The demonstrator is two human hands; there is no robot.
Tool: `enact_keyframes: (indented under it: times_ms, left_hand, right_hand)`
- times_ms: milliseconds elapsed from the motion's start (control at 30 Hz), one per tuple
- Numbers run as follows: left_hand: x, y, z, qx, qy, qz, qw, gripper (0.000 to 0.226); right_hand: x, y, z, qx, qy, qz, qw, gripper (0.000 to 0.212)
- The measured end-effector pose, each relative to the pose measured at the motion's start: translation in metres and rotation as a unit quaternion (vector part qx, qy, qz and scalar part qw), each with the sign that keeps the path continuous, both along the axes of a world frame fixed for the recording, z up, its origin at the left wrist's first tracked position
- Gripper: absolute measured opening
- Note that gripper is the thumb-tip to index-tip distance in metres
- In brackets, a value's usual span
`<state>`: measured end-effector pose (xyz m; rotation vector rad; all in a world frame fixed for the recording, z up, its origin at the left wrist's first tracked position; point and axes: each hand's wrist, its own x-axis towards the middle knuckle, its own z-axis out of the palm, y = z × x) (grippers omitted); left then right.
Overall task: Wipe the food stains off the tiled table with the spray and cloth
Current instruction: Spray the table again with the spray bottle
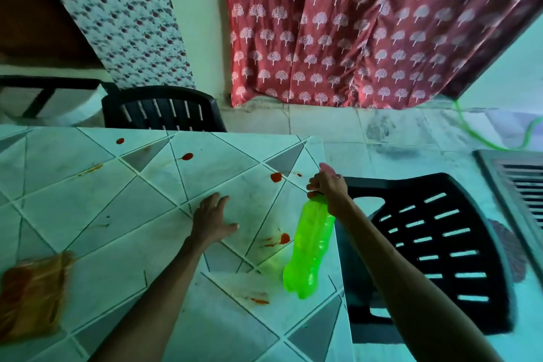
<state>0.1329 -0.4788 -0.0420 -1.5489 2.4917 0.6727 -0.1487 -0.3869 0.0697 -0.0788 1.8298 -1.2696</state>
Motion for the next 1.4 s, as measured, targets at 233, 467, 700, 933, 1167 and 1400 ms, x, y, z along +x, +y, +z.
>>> enact_keyframes:
  times_ms: [233, 467, 700, 933, 1167, 1400]
  left_hand:
    - [-0.041, -0.047, -0.003, -0.015, 0.003, -0.028, 0.999, 0.092]
    - [-0.048, -0.056, -0.017, -0.015, 0.004, -0.023, 1.0, 0.098]
    - [-0.043, -0.057, -0.031, -0.06, 0.038, -0.025, 0.997, 0.097]
    - [-0.02, -0.066, -0.037, -0.069, 0.112, -0.029, 0.991, 0.087]
    - [0.029, -0.076, -0.034, -0.101, 0.114, 0.071, 0.986, 0.09]
    - [0.099, -0.1, -0.027, -0.078, 0.071, 0.144, 0.984, 0.1]
  right_hand:
    - [-0.012, -0.031, -0.008, -0.035, -0.072, -0.031, 0.996, 0.02]
    - [-0.017, -0.045, -0.036, -0.047, -0.137, -0.096, 0.985, 0.014]
    - [-0.02, -0.05, -0.047, -0.054, -0.154, -0.149, 0.975, 0.037]
    - [0.012, -0.07, -0.041, -0.058, -0.15, -0.113, 0.981, 0.066]
    - [0.068, -0.105, -0.047, -0.052, -0.166, -0.108, 0.979, 0.061]
    - [0.139, -0.14, -0.045, -0.045, -0.163, -0.03, 0.985, 0.058]
